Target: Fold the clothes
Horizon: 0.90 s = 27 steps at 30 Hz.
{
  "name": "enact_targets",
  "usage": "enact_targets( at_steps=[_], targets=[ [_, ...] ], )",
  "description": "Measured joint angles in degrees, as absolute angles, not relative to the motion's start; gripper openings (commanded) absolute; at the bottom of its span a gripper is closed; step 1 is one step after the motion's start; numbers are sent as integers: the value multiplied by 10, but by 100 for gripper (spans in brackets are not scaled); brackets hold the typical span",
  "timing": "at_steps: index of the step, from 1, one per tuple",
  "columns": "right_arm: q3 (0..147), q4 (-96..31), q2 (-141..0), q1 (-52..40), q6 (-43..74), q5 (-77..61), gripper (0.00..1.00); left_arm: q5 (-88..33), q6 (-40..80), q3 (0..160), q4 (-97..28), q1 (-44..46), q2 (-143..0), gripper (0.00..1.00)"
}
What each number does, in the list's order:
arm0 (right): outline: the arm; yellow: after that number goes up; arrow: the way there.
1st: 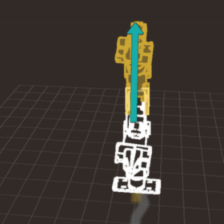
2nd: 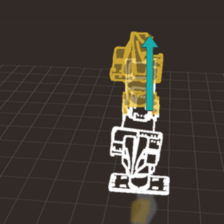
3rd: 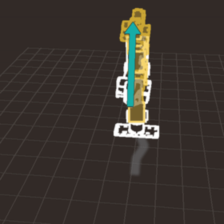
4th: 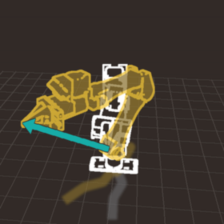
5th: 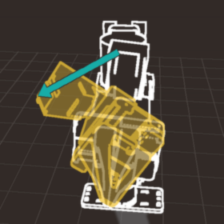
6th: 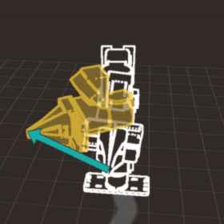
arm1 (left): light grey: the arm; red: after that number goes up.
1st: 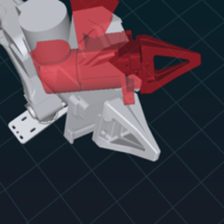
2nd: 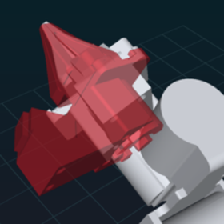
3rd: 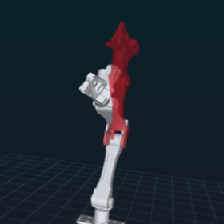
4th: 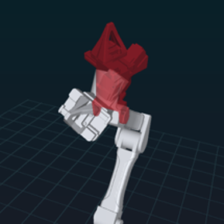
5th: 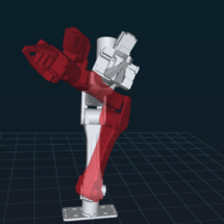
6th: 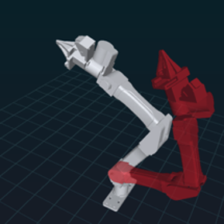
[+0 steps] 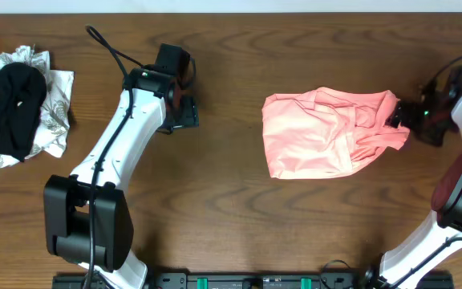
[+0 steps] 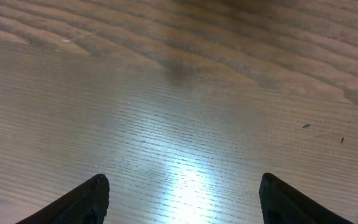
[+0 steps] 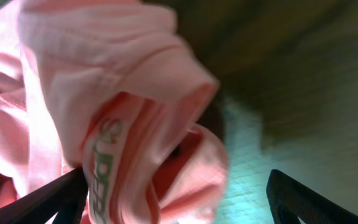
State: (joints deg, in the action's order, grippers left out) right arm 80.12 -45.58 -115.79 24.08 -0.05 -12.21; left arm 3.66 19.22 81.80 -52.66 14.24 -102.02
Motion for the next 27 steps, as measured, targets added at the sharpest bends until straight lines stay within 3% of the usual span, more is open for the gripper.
enact_targets(
  at_steps=[6,8,11,13,27],
  targets=[
    [750,-382,-1149,239,-19,-142,87,37,192,818,-527,142,-1020,78],
    [737,-364,-1143,239,-30,-146,69,37,192,818,-527,142,-1020,78],
    [726,-357,-1141,239,-44,-165,25,37,192,818,-527,142,-1020,78],
    [721,-363,-1142,239,-49,-176,4,37,192,818,-527,142,-1020,78],
    [761,-476,-1143,239,-50,-162,1,37,192,818,-525,142,-1020,78]
  ],
)
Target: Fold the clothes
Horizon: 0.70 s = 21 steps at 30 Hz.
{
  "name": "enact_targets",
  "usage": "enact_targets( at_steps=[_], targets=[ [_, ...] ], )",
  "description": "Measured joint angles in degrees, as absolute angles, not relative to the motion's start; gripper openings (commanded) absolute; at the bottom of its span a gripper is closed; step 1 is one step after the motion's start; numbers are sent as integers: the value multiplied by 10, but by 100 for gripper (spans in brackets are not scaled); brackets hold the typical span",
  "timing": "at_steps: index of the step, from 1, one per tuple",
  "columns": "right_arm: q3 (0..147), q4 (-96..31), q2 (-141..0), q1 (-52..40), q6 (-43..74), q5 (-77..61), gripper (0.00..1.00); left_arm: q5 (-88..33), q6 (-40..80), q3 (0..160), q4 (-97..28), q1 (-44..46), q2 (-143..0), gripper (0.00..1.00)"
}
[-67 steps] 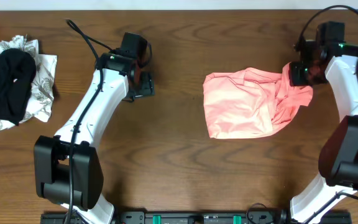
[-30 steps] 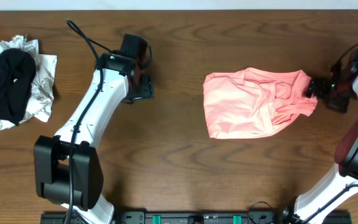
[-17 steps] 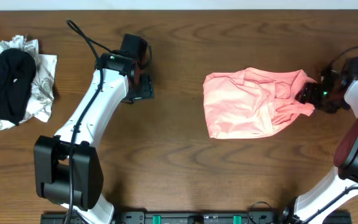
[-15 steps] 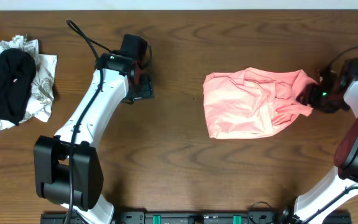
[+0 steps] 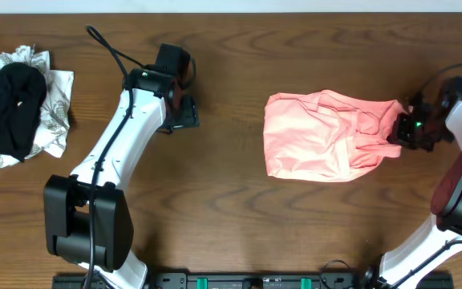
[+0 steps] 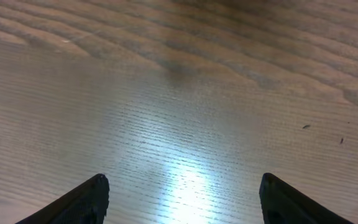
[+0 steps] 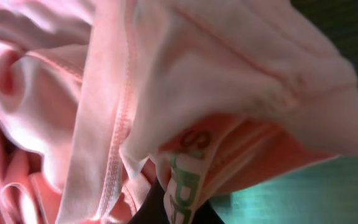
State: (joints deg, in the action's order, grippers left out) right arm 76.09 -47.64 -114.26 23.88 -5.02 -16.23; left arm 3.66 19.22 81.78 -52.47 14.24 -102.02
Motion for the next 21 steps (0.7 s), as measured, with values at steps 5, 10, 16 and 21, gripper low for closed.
enact_targets(
  at_steps=[5,10,16,21],
  targets=[
    [818,-533,-1141,239,-50,-138,1,37,192,818,-521,142,-1020,78],
    [844,-561,-1140,237,-48,-128,1,37,192,818,-520,142,-1020,78],
    [874,-615,-1140,208,-46,-111,1,37,192,818,-515,142,-1020,78],
    [906,-654,-1139,153,-46,-81,1,37,192,818,-508,142,-1020,78]
  ],
)
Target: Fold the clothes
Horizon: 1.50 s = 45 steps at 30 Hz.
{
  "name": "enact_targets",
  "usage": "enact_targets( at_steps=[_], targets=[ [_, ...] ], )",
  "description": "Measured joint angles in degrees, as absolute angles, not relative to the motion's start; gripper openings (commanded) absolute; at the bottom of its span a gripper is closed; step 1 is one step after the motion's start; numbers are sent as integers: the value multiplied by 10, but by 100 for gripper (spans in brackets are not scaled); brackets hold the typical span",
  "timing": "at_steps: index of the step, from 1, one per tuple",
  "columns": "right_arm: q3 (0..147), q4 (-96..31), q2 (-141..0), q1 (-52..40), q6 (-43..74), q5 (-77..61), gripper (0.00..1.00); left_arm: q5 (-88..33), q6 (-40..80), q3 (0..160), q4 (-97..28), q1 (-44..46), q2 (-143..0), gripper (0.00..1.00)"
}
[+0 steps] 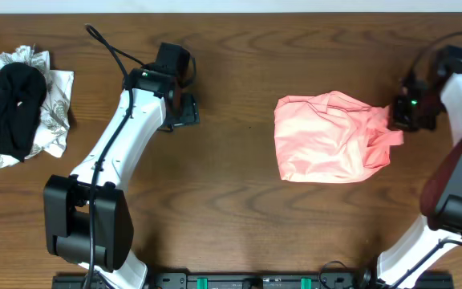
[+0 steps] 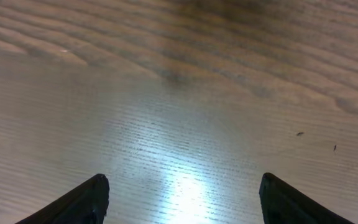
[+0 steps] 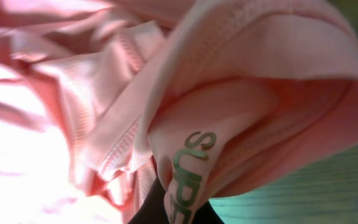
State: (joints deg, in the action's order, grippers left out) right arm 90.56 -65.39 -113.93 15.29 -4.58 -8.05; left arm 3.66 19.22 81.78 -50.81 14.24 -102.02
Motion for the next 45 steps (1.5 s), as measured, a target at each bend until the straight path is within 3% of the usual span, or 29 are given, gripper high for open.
enact_targets(
  at_steps=[18,28,36,45],
  targets=[
    [912,-736,-1139,-93,-40,-13,1,37,192,818,-475,142,-1020,79],
    [912,-715,-1139,-211,9,12,1,37,192,818,-473,142,-1020,79],
    [912,-709,-1139,-202,36,37,1,37,192,818,-473,142,-1020,78],
    [912,-700,-1139,-96,32,47,1,3,192,818,-465,144,-1020,78]
  ],
)
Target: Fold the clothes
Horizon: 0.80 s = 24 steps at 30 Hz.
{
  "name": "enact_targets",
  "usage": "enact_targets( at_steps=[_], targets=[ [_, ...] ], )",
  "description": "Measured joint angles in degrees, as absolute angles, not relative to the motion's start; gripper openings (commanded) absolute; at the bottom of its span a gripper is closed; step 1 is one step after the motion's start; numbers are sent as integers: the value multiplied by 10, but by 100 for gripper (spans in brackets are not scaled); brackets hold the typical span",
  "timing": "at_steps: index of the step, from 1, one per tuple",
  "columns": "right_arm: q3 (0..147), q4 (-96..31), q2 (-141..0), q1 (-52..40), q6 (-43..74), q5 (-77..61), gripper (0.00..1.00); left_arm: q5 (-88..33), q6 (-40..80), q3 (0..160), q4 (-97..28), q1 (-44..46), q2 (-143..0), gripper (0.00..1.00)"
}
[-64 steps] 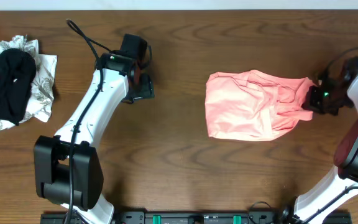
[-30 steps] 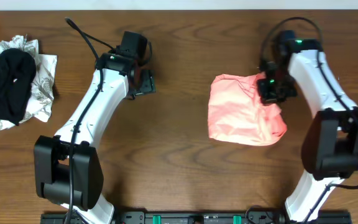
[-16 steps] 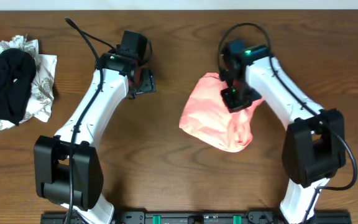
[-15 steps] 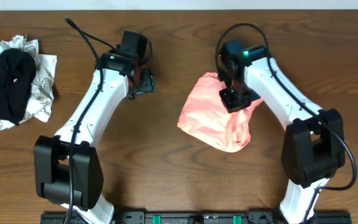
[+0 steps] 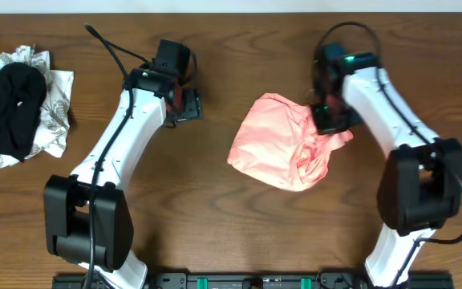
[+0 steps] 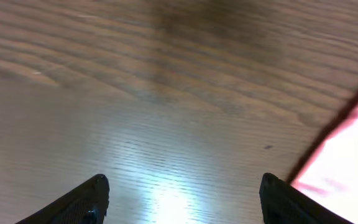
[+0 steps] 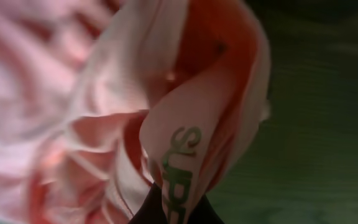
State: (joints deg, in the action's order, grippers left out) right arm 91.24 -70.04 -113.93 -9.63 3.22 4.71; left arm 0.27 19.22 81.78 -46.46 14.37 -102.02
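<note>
A crumpled pink garment [image 5: 279,148] lies mid-table. My right gripper [image 5: 329,120] is shut on its right edge; the wrist view shows the pinched pink fold with green lettering [image 7: 179,171] between the dark jaws. My left gripper [image 5: 189,103] stands open above bare wood to the garment's left, its fingertips [image 6: 92,193] wide apart with nothing between them. The garment's pink edge [image 6: 347,162] shows at the right of the left wrist view.
A heap of other clothes, black cloth [image 5: 10,104] on patterned white cloth [image 5: 54,108], sits at the table's far left. The wooden table [image 5: 215,233] stretches between the arms.
My right gripper has carried the pink garment leftward, from the table's right side to the middle. The left gripper has shifted slightly, and the garment's edge now shows in its view.
The right gripper was around the garment's right end with jaws apart, near the table's right edge. Then it was shut on a fold with green lettering. It held on as the garment stood further right, and now holds it mid-table. The left gripper stayed open throughout.
</note>
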Motion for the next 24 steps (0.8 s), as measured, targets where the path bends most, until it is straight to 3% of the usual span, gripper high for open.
enact_targets(
  at_steps=[13,24],
  targets=[
    [913,-603,-1139,91,-45,8,1,-12,192,818,-449,153,-1020,78],
    [913,-629,-1139,50,-103,-40,1,-12,192,818,-447,153,-1020,78]
  ],
)
